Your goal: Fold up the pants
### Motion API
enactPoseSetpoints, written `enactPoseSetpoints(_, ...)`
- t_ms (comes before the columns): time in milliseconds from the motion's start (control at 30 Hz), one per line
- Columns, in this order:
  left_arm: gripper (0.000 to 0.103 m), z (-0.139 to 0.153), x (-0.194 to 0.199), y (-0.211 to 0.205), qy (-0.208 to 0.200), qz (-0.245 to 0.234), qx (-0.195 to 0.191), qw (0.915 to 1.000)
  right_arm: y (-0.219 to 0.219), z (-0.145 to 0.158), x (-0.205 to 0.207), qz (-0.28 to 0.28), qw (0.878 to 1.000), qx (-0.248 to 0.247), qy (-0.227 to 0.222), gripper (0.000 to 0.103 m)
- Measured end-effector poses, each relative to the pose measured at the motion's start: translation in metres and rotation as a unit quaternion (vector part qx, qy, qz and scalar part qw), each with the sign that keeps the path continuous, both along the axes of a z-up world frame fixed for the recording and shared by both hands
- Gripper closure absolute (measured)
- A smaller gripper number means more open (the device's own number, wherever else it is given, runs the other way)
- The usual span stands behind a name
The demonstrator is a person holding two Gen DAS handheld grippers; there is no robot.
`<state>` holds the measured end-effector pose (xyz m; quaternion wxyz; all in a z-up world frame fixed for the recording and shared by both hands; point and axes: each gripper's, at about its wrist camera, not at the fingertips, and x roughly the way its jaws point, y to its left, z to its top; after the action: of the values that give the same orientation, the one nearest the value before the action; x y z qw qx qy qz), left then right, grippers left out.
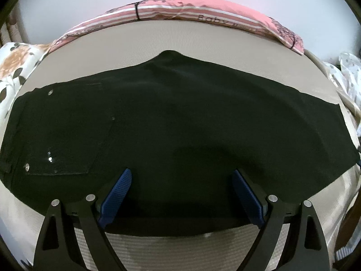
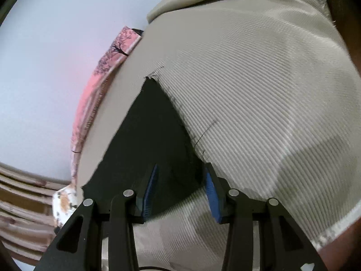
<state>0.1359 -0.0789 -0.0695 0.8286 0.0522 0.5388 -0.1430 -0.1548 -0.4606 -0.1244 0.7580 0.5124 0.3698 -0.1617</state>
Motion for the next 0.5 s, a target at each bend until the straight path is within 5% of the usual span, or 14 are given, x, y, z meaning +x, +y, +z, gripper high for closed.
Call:
enactPoseSetpoints(267,0.012,0.005,0.001,-0.014,0.005,-0.018,-0.003,0.9998,-0.013,-0.006,0.025,0.030,0.999,0.013,-0.031,0.071)
enactPoseSetpoints(400,0.012,0.004,0.004,-0.023,0.008,-0.024,-0.001,0.9997,-0.012,-0.012,0.038,0.046,0.998,0.017,-0.024,0.089)
enactPoseSetpoints(500,0.012,0.000,0.006,-0.027,0.005,-0.031,0.007,0.9995,-0.008,-0.008,0.043,0.044,0.999,0.013,-0.021,0.092)
